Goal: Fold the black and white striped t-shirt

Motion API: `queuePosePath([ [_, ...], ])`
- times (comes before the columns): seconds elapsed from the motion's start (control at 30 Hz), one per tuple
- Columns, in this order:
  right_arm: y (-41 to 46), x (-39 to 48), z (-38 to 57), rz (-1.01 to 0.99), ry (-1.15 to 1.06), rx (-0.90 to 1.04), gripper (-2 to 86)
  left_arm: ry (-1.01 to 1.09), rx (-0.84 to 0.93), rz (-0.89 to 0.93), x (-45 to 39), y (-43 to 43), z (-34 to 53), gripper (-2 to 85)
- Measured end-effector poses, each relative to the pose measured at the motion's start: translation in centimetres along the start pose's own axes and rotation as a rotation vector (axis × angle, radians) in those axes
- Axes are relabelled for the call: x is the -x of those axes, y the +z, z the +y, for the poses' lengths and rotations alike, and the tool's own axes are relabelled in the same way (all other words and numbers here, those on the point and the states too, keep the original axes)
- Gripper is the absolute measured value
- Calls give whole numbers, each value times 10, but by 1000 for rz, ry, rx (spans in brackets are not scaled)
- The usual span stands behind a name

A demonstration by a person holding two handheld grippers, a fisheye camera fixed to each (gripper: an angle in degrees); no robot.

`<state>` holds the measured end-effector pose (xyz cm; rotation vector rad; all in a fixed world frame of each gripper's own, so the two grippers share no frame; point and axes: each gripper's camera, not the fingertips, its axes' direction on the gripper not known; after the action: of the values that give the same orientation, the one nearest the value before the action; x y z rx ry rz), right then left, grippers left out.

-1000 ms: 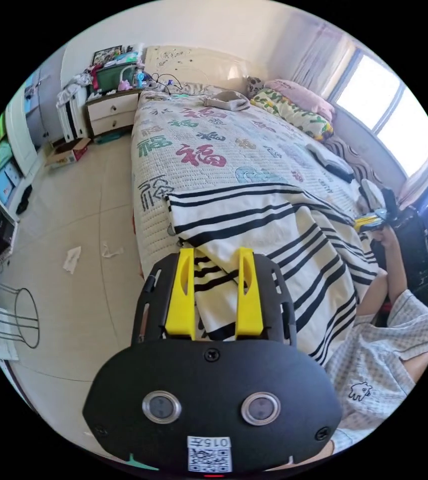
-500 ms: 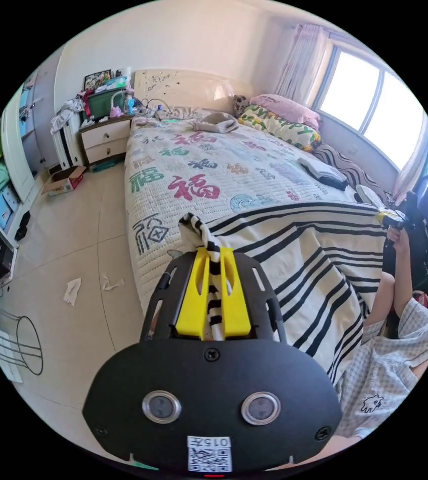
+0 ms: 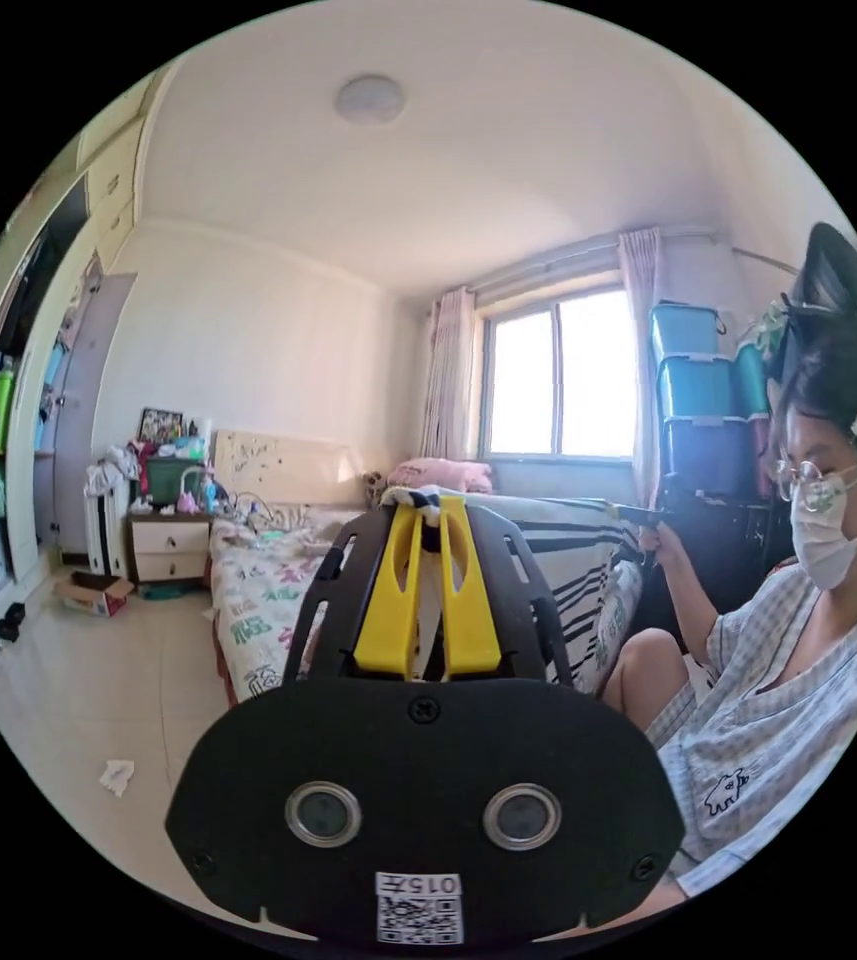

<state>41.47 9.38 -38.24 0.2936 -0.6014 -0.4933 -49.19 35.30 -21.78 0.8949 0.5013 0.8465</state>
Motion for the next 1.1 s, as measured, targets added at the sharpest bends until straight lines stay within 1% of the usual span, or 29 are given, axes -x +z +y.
queuePosePath([
  [0.1, -6, 9, -13, 51, -40, -15, 9, 47, -59, -7, -18, -11, -7, 7],
  [0.17, 2, 6, -20, 71, -39, -3, 9, 53, -61, -13, -21, -7, -10, 7],
  [0.27, 36, -14, -24, 49, -1, 58, 11, 11, -27, -30, -10, 17, -10, 7],
  [0.3, 59, -27, -23, 33, 27, 104, 12, -10, 11, -52, -2, 32, -7, 8],
  [0.37, 105, -52, -17, 8, 90, 211, 15, -56, 95, -97, 14, 64, 1, 9],
  [0.43, 180, -87, 5, -16, 175, 395, 23, -128, 260, -157, 41, 118, 24, 13],
  [0.47, 198, -96, 14, -22, 201, 434, 26, -151, 303, -164, 48, 132, 32, 14],
  [0.5, 231, -113, 35, -35, 273, 510, 34, -186, 407, -178, 62, 161, 51, 19],
  [0.53, 251, -123, 54, -40, 342, 546, 44, -218, 529, -187, 74, 187, 70, 25],
  [0.57, 257, -125, 61, -54, 358, 552, 47, -223, 598, -187, 79, 199, 78, 29],
  [0.6, 262, -124, 67, -111, 338, 583, 53, -229, 714, -205, 84, 216, 90, 39],
  [0.63, 258, -113, 65, -168, 258, 602, 57, -189, 762, -252, 80, 221, 93, 47],
  [0.67, 254, -105, 63, -196, 205, 600, 60, -151, 774, -266, 75, 221, 91, 51],
  [0.7, 245, -87, 58, -261, 96, 590, 63, -75, 776, -267, 62, 216, 83, 56],
  [0.73, 236, -66, 53, -351, -6, 574, 68, -11, 759, -206, 45, 208, 75, 62],
  [0.77, 233, -55, 52, -408, -56, 565, 71, 18, 749, -153, 36, 204, 72, 66],
  [0.8, 227, -30, 52, -532, -177, 558, 78, 71, 731, -25, 16, 195, 66, 71],
  [0.83, 223, -2, 56, -605, -315, 576, 84, 144, 731, 124, -8, 190, 63, 73],
  [0.87, 223, 13, 60, -611, -383, 597, 86, 198, 739, 196, -22, 188, 63, 73],
  [0.9, 226, 37, 67, -592, -482, 640, 90, 321, 758, 283, -52, 186, 66, 74],
  [0.93, 231, 57, 75, -590, -566, 676, 94, 423, 788, 291, -78, 187, 72, 73],
  [0.97, 234, 66, 79, -594, -602, 702, 97, 462, 808, 291, -90, 189, 75, 73],
  [1.03, 248, 90, 92, -607, -704, 809, 105, 515, 908, 387, -121, 204, 88, 77],
  [1.07, 251, 94, 95, -594, -727, 836, 106, 519, 937, 413, -127, 208, 91, 79],
  [1.1, 258, 103, 102, -534, -784, 885, 107, 550, 994, 439, -140, 214, 97, 83],
])
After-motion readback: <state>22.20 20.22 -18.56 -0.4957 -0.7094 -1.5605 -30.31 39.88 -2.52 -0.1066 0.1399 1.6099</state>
